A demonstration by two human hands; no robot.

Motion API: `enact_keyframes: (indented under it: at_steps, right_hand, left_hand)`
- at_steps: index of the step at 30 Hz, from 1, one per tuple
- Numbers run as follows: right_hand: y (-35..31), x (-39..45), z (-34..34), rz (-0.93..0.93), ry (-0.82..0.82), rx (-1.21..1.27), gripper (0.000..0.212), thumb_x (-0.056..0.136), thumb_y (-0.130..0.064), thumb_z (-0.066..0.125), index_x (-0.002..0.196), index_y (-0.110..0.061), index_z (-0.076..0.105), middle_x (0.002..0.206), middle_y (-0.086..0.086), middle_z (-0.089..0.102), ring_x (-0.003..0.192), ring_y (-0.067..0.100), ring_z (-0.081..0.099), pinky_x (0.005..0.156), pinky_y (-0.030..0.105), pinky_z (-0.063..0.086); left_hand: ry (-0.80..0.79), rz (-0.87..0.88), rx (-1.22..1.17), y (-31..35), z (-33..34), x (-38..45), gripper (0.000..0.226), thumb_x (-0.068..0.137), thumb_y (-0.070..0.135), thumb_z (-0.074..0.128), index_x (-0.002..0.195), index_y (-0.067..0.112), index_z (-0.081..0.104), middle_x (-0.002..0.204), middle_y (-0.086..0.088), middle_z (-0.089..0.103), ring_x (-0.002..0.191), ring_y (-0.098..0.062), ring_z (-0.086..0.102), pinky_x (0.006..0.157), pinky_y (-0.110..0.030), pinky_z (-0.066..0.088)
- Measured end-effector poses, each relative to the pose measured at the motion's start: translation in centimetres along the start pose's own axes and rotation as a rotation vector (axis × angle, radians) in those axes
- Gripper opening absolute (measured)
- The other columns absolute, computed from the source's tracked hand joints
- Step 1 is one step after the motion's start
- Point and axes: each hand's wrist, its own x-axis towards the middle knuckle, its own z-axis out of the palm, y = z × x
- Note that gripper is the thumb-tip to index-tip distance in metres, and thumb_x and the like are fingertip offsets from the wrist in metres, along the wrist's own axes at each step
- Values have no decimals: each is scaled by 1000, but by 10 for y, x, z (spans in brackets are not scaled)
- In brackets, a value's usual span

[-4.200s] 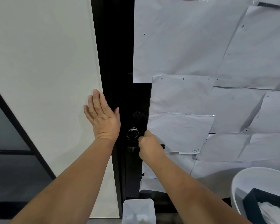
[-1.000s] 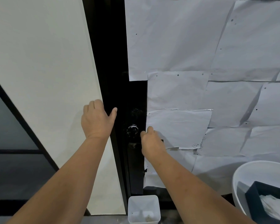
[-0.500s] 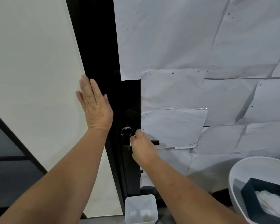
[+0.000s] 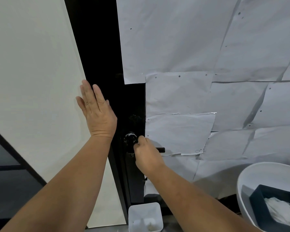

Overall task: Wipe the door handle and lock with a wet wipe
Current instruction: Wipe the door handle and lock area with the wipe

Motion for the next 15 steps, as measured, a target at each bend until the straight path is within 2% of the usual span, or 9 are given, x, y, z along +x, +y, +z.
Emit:
enact_keyframes:
  at_steps: [4,8,10,12,15]
  right_hand:
    - [21,-15,-11,52,23,-10,25,72,17,45,77,-6,53,97,11,44,83,21,41,63,28,32]
    - [50,-28,-19,182,41,-30,23,74,15,44,76,-7,51,97,11,44,77,19,32,60,29,30]
    - [56,-29,-18,243,15,-29,24,75,15,43,77,-8,51,96,9,43,74,20,34,56,30,29]
    - [57,-30,-11,322,24,41,25,76,15,43,74,-10,47,92,6,37,68,21,38,48,24,24]
    - [55,-32,-3,461,135,216,23,81,11,45,74,-8,54,87,9,44,65,20,45,53,20,32]
  left_hand:
    - [-12,1,-4,2,-1,0,49,101,4,36,143,-6,14,146,-38,26,140,-47,23,117,-55,11]
    - [-28,-10,-6,3,-3,1,50,101,5,35,144,-5,12,147,-38,25,141,-46,21,118,-53,8]
    - [-41,-17,-13,3,-4,1,49,101,5,34,144,-4,11,147,-38,23,141,-47,19,118,-53,6]
    - [-50,-18,-23,4,-5,1,49,101,5,34,144,-4,11,147,-39,22,142,-47,18,118,-52,4]
    - [-53,-20,-28,4,-5,1,48,102,5,32,144,-4,10,147,-38,22,142,-47,18,118,-53,6]
